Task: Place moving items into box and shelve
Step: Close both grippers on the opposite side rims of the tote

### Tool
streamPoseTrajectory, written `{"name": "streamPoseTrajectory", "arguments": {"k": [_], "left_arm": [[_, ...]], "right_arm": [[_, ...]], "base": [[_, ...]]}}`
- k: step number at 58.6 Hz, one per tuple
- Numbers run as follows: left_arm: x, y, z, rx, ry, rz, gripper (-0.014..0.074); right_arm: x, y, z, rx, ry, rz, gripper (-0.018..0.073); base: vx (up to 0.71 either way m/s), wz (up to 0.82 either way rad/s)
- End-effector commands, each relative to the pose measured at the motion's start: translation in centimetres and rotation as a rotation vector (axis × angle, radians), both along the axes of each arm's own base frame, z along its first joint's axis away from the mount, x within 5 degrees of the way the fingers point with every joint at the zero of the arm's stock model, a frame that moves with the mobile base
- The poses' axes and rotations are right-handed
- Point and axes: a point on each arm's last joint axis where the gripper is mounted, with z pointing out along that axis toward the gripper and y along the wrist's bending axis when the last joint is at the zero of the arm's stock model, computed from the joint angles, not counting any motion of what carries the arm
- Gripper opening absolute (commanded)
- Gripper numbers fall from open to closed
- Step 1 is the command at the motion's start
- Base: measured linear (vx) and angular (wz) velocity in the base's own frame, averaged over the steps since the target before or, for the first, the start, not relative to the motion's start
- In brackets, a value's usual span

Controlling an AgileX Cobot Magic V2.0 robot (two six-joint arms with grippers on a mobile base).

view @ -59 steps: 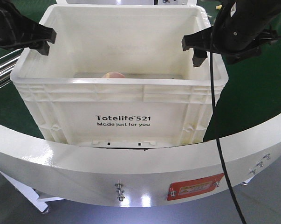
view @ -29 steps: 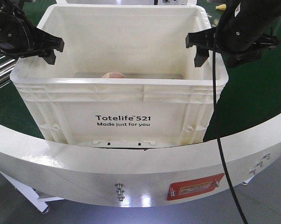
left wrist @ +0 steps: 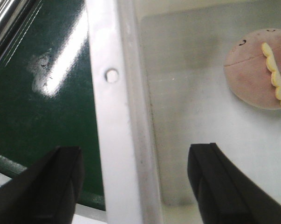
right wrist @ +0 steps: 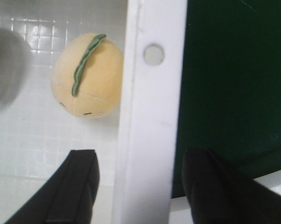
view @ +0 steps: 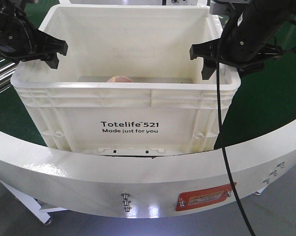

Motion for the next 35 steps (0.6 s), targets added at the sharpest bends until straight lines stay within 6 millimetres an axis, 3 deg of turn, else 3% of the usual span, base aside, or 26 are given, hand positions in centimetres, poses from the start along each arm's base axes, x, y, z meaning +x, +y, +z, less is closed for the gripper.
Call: {"name": "streamPoseTrajectory", "arguments": {"k": [1,17,35], "left_arm": [[-0.57,0.10,2.59,-0.022,-0.104,0.000,0.0569],[-0.55,0.09,2.55,-0.022,-0.103,0.000,0.0569],[-0.54,0.09,2.56,-0.021,-0.104,-0.003,0.0569]], "right_arm": [[-0.58,-0.28,2.66,0.014,-0.097,0.023,0.0386],[-0.54,-0.34,2.67,0.006,-0.103,0.026,0.0301],[-0.69,-0.45,3.10,-0.002,-0.124,0.043,0.0300]], "base": [[0.00,0.00],[0.00,0.00],[0.00,0.00]]}}
